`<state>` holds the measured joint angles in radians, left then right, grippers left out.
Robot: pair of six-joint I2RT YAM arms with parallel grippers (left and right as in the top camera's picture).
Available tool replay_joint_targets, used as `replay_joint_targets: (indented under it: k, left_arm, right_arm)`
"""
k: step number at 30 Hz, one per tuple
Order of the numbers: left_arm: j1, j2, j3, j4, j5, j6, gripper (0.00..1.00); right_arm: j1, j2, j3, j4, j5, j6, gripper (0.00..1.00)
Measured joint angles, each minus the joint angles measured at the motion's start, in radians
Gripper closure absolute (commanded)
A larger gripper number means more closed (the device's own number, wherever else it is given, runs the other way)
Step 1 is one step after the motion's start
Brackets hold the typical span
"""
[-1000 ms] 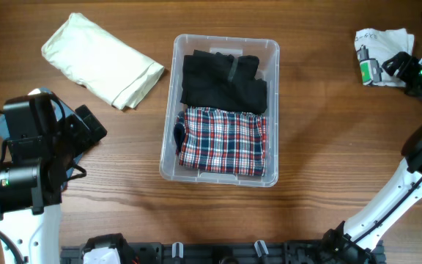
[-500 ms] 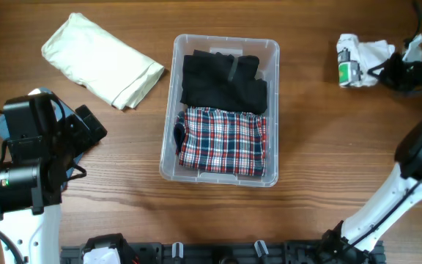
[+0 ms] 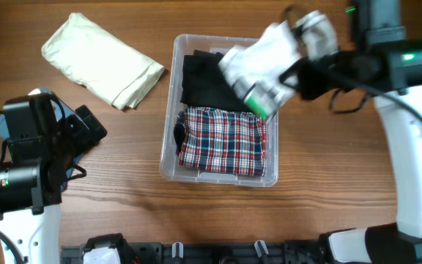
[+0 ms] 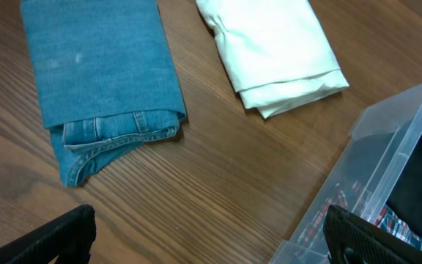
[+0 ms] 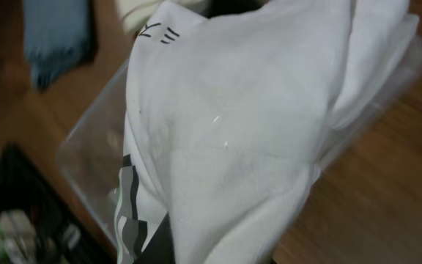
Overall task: Pack container
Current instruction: 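Carry the white t-shirt into the bin and press it down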
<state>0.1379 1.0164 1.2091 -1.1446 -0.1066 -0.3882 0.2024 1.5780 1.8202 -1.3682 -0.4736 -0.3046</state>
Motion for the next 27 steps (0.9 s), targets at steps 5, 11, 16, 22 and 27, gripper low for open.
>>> replay_joint_targets:
  k: [5,11,16,22,27]
  left_arm:
    - [0.0,0.0,0.0,-0.002,0.0,0.0,0.0]
    - [0.0,0.0,0.0,-0.005,0.0,0.0,0.0]
    - [0.0,0.0,0.0,-0.006,0.0,0.0,0.0]
    - [0.0,0.0,0.0,-0.019,0.0,0.0,0.0]
    - [0.0,0.0,0.0,-0.019,0.0,0.0,0.0]
  right_arm:
    - [0.229,0.005,-0.159,0.015,0.026,-0.288,0.96]
    - [0.304,0.007,-0.365,0.121,0.024,-0.408,0.96]
    - [0.318,0.009,-0.499,0.282,0.007,-0.394,0.0]
    - [0.322,0.009,-0.513,0.428,0.384,-0.124,0.0]
    - [0.323,-0.004,-0.455,0.441,0.605,0.014,0.7]
